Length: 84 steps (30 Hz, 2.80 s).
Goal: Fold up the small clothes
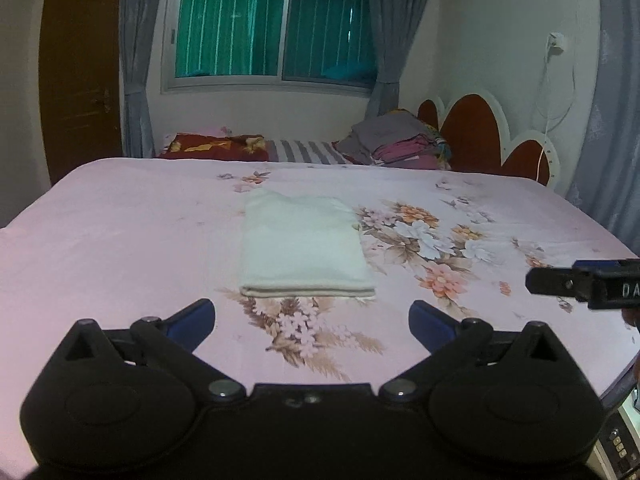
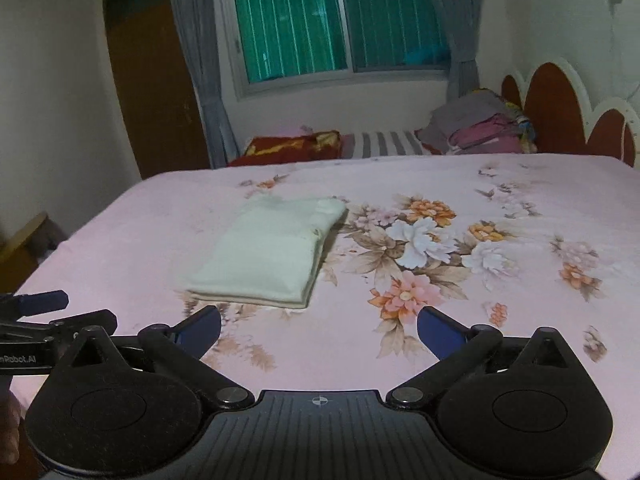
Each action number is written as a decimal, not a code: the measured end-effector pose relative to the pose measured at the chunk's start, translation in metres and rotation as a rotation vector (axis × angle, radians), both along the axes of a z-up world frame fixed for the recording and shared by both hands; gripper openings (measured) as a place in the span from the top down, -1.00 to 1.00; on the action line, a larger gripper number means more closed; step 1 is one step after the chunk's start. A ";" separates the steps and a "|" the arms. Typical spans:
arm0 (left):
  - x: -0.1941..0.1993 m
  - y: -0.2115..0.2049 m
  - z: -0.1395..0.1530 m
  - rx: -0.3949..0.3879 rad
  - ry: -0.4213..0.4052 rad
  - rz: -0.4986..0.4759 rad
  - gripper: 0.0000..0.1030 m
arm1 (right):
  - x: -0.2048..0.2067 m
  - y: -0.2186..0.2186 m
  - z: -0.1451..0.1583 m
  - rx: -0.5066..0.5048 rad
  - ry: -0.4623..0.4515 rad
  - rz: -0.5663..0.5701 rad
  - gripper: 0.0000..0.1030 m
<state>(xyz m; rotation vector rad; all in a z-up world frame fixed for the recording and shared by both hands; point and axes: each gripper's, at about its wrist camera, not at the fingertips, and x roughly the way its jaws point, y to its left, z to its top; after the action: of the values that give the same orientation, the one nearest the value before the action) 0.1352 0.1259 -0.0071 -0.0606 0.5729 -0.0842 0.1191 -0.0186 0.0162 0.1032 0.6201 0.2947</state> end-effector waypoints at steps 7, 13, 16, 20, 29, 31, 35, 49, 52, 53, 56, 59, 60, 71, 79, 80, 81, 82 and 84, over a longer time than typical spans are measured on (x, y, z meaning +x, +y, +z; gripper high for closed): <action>-0.037 -0.009 0.019 -0.015 -0.025 -0.001 -0.99 | -0.056 -0.001 0.013 -0.044 0.010 -0.010 -1.00; -0.067 -0.017 0.019 -0.037 -0.027 0.004 -0.99 | -0.091 0.001 0.016 -0.061 0.009 -0.009 -1.00; -0.076 -0.018 0.018 -0.038 -0.031 0.006 -0.99 | -0.104 0.002 0.019 -0.064 -0.007 -0.006 -1.00; -0.078 -0.017 0.018 -0.040 -0.041 0.010 -0.99 | -0.114 0.006 0.023 -0.060 -0.025 0.000 -1.00; -0.081 -0.016 0.018 -0.046 -0.055 0.010 -0.99 | -0.122 0.009 0.033 -0.067 -0.053 -0.005 -1.00; -0.082 -0.017 0.017 -0.046 -0.055 0.006 -0.99 | -0.122 0.008 0.033 -0.068 -0.052 -0.010 -1.00; -0.081 -0.017 0.017 -0.046 -0.058 0.001 -0.99 | -0.125 0.008 0.033 -0.075 -0.050 -0.017 -1.00; -0.080 -0.016 0.017 -0.044 -0.053 0.005 -0.99 | -0.125 0.007 0.037 -0.076 -0.055 -0.020 -1.00; -0.081 -0.016 0.017 -0.043 -0.056 0.005 -0.99 | -0.124 0.005 0.036 -0.077 -0.053 -0.020 -1.00; -0.081 -0.016 0.017 -0.042 -0.056 0.005 -0.99 | -0.124 0.005 0.037 -0.077 -0.054 -0.020 -1.00; -0.081 -0.015 0.018 -0.042 -0.058 0.003 -0.99 | -0.124 0.005 0.037 -0.078 -0.054 -0.019 -1.00; -0.082 -0.014 0.019 -0.040 -0.060 0.002 -0.99 | -0.123 0.005 0.037 -0.078 -0.052 -0.017 -1.00; -0.082 -0.015 0.019 -0.041 -0.059 0.002 -0.99 | -0.122 0.004 0.038 -0.080 -0.053 -0.016 -1.00; -0.084 -0.011 0.023 -0.041 -0.061 -0.001 -0.99 | -0.122 0.004 0.039 -0.079 -0.058 -0.008 -1.00; -0.085 -0.010 0.024 -0.040 -0.063 0.001 -0.99 | -0.121 0.003 0.038 -0.084 -0.060 -0.001 -1.00; -0.085 -0.010 0.024 -0.040 -0.063 0.001 -0.99 | -0.121 0.003 0.038 -0.084 -0.059 0.000 -1.00; -0.085 -0.010 0.024 -0.041 -0.063 0.001 -0.99 | -0.121 0.002 0.038 -0.084 -0.061 0.000 -1.00; -0.085 -0.010 0.024 -0.041 -0.062 0.001 -0.99 | -0.121 0.003 0.039 -0.085 -0.062 0.000 -1.00; -0.085 -0.009 0.025 -0.039 -0.062 0.001 -0.99 | -0.121 0.003 0.038 -0.086 -0.061 0.001 -1.00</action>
<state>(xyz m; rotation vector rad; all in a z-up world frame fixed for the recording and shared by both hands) 0.0500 0.1168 0.0177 -0.0962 0.5090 -0.0961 -0.0024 -0.0155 0.0546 0.0117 0.5715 0.2706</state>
